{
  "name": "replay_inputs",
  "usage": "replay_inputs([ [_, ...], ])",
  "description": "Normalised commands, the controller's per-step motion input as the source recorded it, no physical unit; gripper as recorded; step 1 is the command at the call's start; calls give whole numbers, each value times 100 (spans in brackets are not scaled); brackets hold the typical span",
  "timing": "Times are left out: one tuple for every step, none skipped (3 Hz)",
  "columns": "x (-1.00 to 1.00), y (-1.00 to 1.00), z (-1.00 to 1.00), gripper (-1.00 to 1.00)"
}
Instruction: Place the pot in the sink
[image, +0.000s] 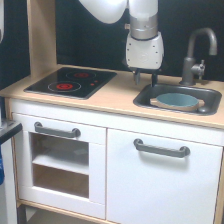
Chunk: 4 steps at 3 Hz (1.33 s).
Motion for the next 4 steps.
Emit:
replay_inputs([
  [-33, -7, 53, 100],
  [-33, -4, 47, 100],
  [-34, -4, 45, 100],
  [-32, -5, 35, 100],
])
